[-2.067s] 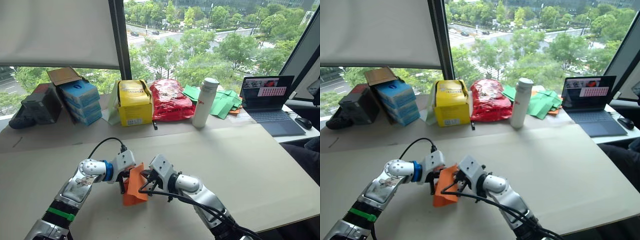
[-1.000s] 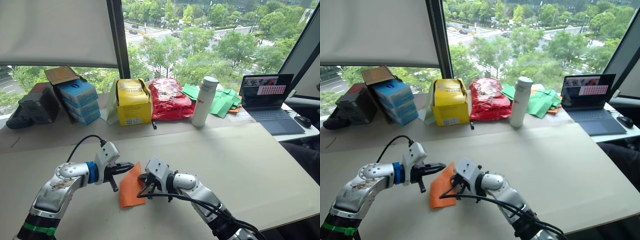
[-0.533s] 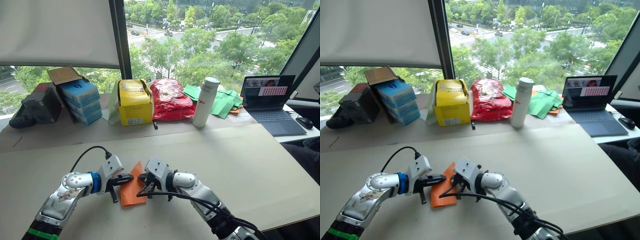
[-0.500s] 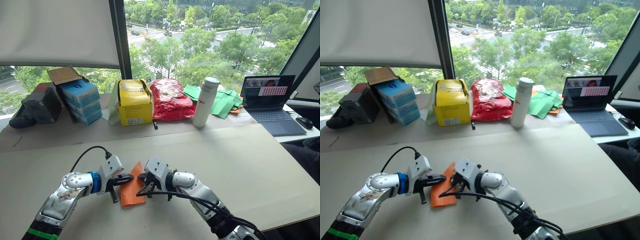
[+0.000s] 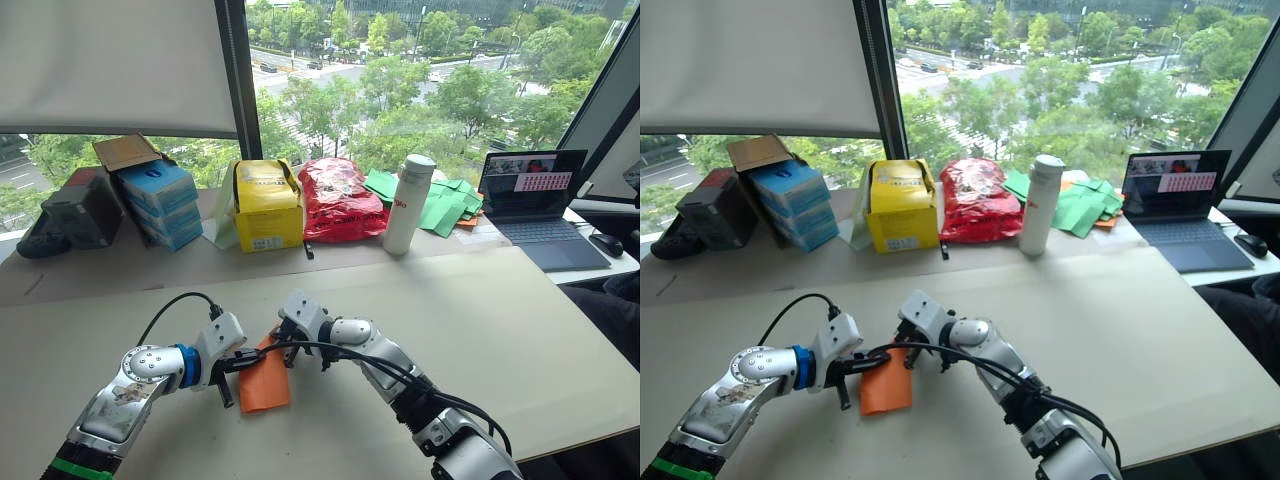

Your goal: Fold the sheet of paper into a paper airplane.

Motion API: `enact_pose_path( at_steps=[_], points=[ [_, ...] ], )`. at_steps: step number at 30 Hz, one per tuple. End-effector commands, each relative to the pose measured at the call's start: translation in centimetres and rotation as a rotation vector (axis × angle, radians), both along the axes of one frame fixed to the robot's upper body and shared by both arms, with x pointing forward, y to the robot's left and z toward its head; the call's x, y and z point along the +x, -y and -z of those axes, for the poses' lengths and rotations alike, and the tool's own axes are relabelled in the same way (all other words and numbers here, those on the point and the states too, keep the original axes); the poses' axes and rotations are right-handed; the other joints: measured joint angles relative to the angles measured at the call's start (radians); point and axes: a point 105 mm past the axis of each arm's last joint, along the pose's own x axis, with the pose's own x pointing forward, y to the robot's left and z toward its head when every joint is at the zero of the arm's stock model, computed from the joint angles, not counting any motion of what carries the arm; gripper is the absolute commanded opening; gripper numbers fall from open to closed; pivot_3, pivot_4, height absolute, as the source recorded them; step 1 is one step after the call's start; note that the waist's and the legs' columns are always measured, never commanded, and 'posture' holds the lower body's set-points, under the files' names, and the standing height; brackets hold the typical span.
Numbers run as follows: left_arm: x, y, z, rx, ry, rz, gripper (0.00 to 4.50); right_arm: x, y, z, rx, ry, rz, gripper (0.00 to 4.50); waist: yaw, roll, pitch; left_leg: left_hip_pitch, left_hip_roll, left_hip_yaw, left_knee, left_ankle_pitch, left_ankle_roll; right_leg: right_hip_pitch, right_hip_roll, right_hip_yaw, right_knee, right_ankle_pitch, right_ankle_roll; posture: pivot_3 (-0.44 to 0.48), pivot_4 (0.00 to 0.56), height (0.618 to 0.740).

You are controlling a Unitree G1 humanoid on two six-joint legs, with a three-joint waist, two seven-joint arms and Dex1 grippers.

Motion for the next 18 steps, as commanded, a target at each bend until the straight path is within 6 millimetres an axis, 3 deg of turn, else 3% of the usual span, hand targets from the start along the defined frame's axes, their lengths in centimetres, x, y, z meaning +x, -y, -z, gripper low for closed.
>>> enact_pose_path(
  at_steps=[1, 8, 18],
  points=[
    [-0.7, -0.5, 1.3, 0.044, -0.051, -0.010, 0.04, 0.9, 0.3, 0.8, -0.020, -0.010, 0.029, 0.00, -0.001, 0.000, 0.000, 0.000, 0.000, 0.000, 0.000, 0.000, 0.000, 0.000, 0.000, 0.000, 0.000, 0.000, 0.000, 0.000, 0.150, 0.740],
    [-0.8, -0.6, 1.2, 0.049, -0.049, -0.018, 0.04, 0.5, -0.3, 0.9, 0.014, -0.002, -0.026, 0.00, -0.003, 0.000, 0.000, 0.000, 0.000, 0.000, 0.000, 0.000, 0.000, 0.000, 0.000, 0.000, 0.001, 0.000, 0.000, 0.000, 0.150, 0.740],
    [-0.9, -0.7, 0.9, 0.046, -0.049, -0.023, 0.04, -3.7, 0.5, 1.9, 0.059, -0.039, -0.158, 0.00, -0.003, 0.001, 0.000, 0.000, 0.000, 0.000, -0.001, 0.000, 0.000, 0.000, 0.000, 0.001, -0.001, 0.000, -0.001, 0.000, 0.150, 0.740]
  ],
)
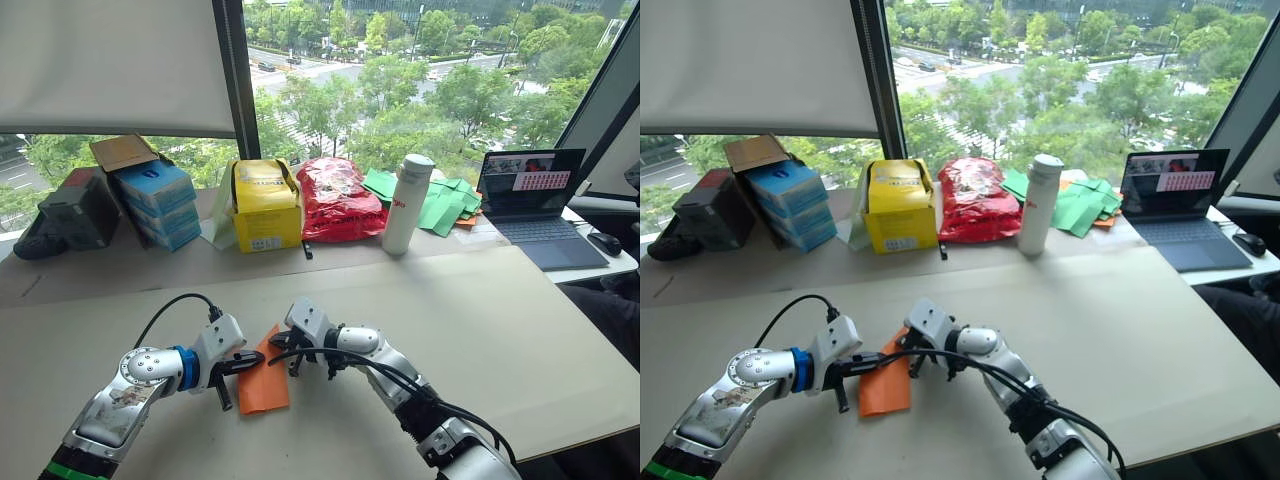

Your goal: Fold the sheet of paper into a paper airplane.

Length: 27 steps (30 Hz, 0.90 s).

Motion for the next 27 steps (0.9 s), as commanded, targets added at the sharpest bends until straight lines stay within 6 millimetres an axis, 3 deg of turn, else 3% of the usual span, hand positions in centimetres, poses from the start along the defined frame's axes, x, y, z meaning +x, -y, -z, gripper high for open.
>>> enact_pose_path(
  at_steps=[1, 15, 27],
  points=[
    [-0.4, -0.6, 0.9, 0.031, -0.048, -0.021, 0.04, -1.6, 0.0, 1.1, -0.026, -0.045, -0.052, 0.00, -0.001, 0.000, 0.000, 0.000, 0.000, 0.000, 0.000, 0.000, 0.000, 0.000, 0.000, 0.000, 0.000, 0.000, 0.000, 0.000, 0.150, 0.740],
    [-0.7, -0.6, 1.0, 0.036, -0.060, -0.011, 0.04, -4.3, 1.2, 2.6, -0.127, -0.117, -0.120, 0.00, 0.001, 0.000, 0.000, 0.000, 0.001, 0.000, 0.000, -0.001, 0.001, 0.000, 0.000, 0.000, 0.000, -0.001, -0.001, 0.000, 0.150, 0.740],
    [-1.2, -0.5, 1.3, 0.035, -0.073, -0.008, 0.04, -7.4, 2.4, 2.6, -0.142, -0.181, -0.210, 0.00, 0.006, 0.000, 0.000, 0.000, 0.001, 0.000, 0.000, -0.002, 0.002, 0.001, 0.000, 0.000, -0.001, -0.001, -0.001, 0.000, 0.150, 0.740]
  ],
)
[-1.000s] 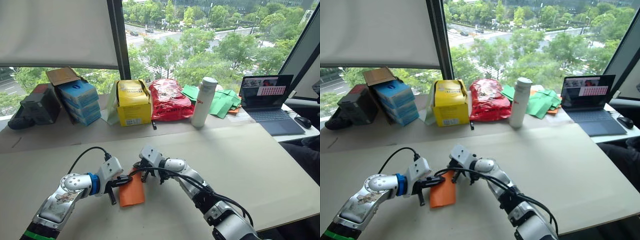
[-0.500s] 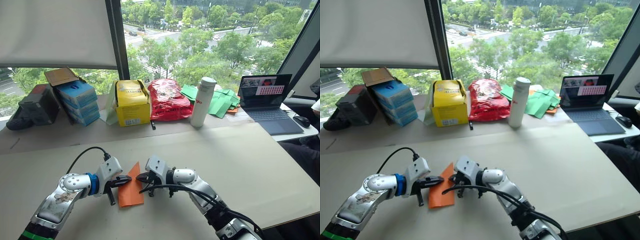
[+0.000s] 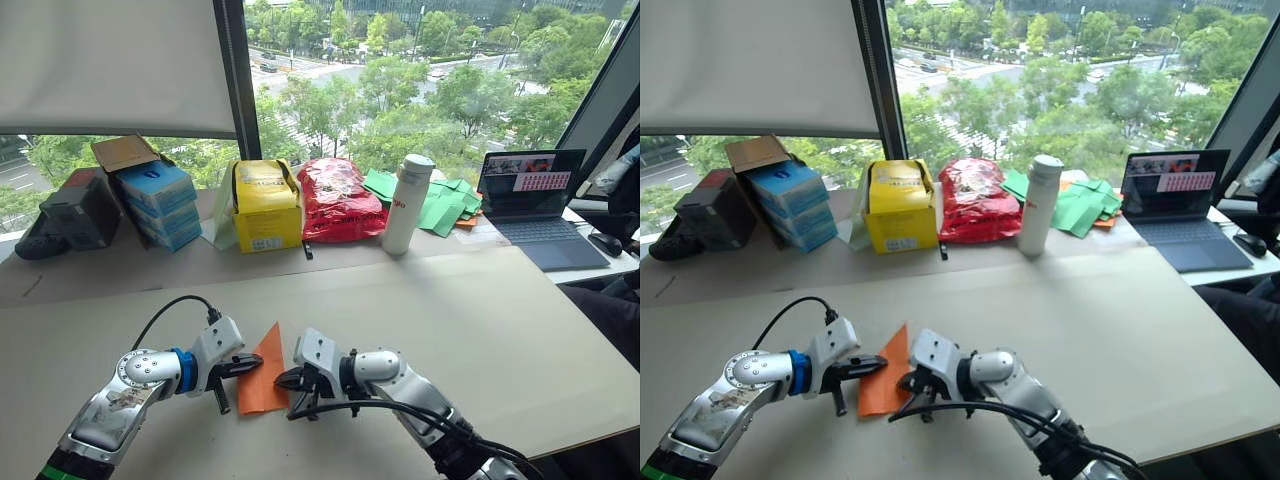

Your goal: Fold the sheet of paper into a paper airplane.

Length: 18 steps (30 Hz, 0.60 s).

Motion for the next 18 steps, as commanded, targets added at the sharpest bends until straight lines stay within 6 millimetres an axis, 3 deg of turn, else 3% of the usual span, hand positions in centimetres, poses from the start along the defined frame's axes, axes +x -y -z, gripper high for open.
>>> enact_pose_path(
  at_steps=[1, 6, 12, 15, 18],
  points=[
    [-0.8, -0.4, 1.2, 0.032, -0.059, -0.008, 0.04, -2.0, 0.6, 1.8, -0.069, -0.093, -0.052, 0.00, -0.001, 0.000, 0.000, 0.000, 0.000, 0.000, 0.000, 0.000, 0.000, 0.000, 0.000, 0.000, 0.000, 0.000, 0.000, 0.000, 0.150, 0.740],
    [-0.8, -0.4, 1.3, 0.033, -0.061, -0.006, 0.04, -3.6, 1.1, 1.7, -0.091, -0.124, -0.119, 0.00, 0.001, 0.000, 0.000, 0.000, 0.000, 0.000, 0.000, 0.000, 0.000, 0.000, 0.000, 0.000, -0.001, 0.000, 0.000, 0.000, 0.150, 0.740],
    [-0.6, -0.4, 1.2, 0.025, -0.058, -0.006, 0.04, -1.9, 0.8, 0.9, -0.058, -0.061, -0.039, 0.00, 0.001, 0.000, 0.000, 0.000, 0.001, 0.000, 0.000, 0.000, 0.000, 0.001, 0.000, 0.000, -0.002, 0.000, 0.000, 0.000, 0.150, 0.740],
    [0.0, -0.5, 0.6, 0.005, -0.028, -0.013, 0.04, -1.6, 1.0, -1.0, 0.029, -0.030, -0.024, 0.00, 0.003, 0.000, 0.000, 0.000, 0.001, 0.000, 0.000, 0.000, 0.000, 0.001, 0.000, 0.000, -0.002, 0.000, 0.000, 0.000, 0.150, 0.740],
    [0.6, -1.2, -1.5, -0.060, 0.022, -0.007, 0.04, -1.2, 2.2, -3.7, 0.121, 0.004, 0.030, 0.00, 0.003, 0.000, 0.000, -0.002, 0.001, 0.000, 0.001, 0.000, 0.000, 0.000, 0.000, -0.001, -0.002, 0.000, 0.000, 0.000, 0.150, 0.740]
  ],
)
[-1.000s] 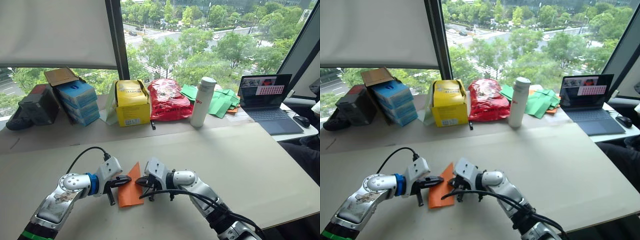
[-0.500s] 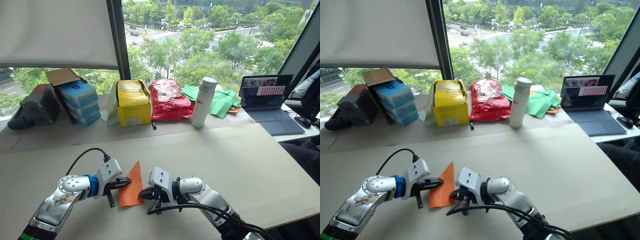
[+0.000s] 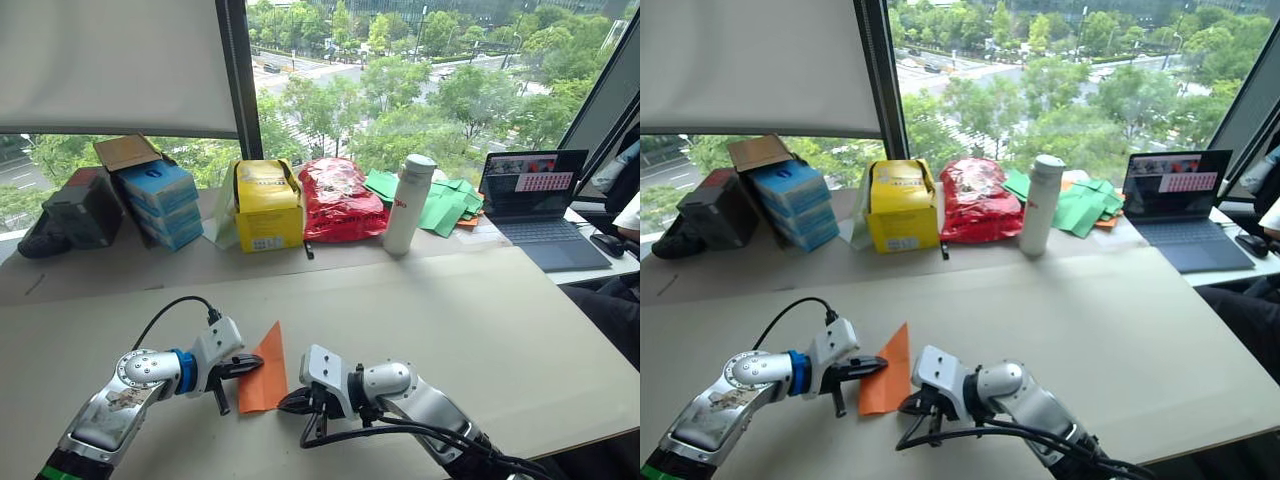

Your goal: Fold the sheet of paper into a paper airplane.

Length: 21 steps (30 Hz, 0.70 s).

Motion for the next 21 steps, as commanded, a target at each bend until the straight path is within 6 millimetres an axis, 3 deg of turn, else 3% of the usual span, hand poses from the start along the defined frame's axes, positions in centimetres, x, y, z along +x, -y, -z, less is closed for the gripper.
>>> enact_pose_path(
  at_steps=[1, 7, 8, 13, 19, 21],
  points=[
    [0.6, -1.5, -1.9, -0.048, 0.038, -0.012, 0.04, 0.7, 1.4, -3.9, 0.120, 0.056, 0.064, 0.00, 0.001, -0.001, 0.001, -0.001, 0.000, 0.000, 0.000, 0.000, 0.000, -0.001, 0.000, 0.000, 0.000, 0.000, 0.000, 0.000, 0.150, 0.740],
    [0.8, -4.0, -4.9, -0.057, 0.075, 0.035, 0.04, 0.8, 3.7, -6.7, 0.196, 0.059, 0.166, 0.00, 0.001, -0.001, 0.002, -0.004, 0.001, -0.001, 0.000, 0.000, 0.000, -0.003, 0.000, -0.001, -0.001, 0.000, 0.000, 0.000, 0.150, 0.740],
    [0.9, -4.2, -5.2, -0.051, 0.078, 0.046, 0.55, 0.9, 3.9, -6.8, 0.193, 0.065, 0.182, 0.00, 0.001, 0.000, 0.003, -0.004, 0.001, -0.001, 0.000, 0.000, 0.000, -0.003, 0.000, -0.002, -0.002, 0.000, 0.000, 0.000, 0.150, 0.740],
    [1.3, -4.7, -4.9, 0.120, 0.148, 0.225, 2.15, 1.3, 4.3, -6.2, 0.153, 0.074, 0.240, 0.00, 0.001, 0.000, 0.003, -0.005, 0.000, -0.001, 0.000, 0.000, 0.001, -0.002, 0.000, -0.002, -0.004, 0.000, 0.000, 0.000, 0.150, 0.740],
    [3.7, -3.9, -5.5, 0.374, 0.444, 0.528, 4.22, 1.8, 4.4, -5.8, 0.145, 0.074, 0.270, 0.00, 0.016, 0.000, 0.003, -0.010, 0.000, -0.001, 0.001, 0.003, -0.005, -0.005, 0.000, -0.004, -0.006, 0.002, -0.001, 0.000, 0.150, 0.740],
    [4.7, -2.9, -6.2, 0.402, 0.554, 0.616, 4.45, 2.0, 4.4, -5.6, 0.137, 0.077, 0.278, 0.00, 0.018, -0.001, 0.003, -0.013, 0.000, 0.000, 0.002, 0.003, -0.005, -0.007, -0.001, -0.004, -0.006, 0.002, -0.001, 0.000, 0.150, 0.740]
  ],
)
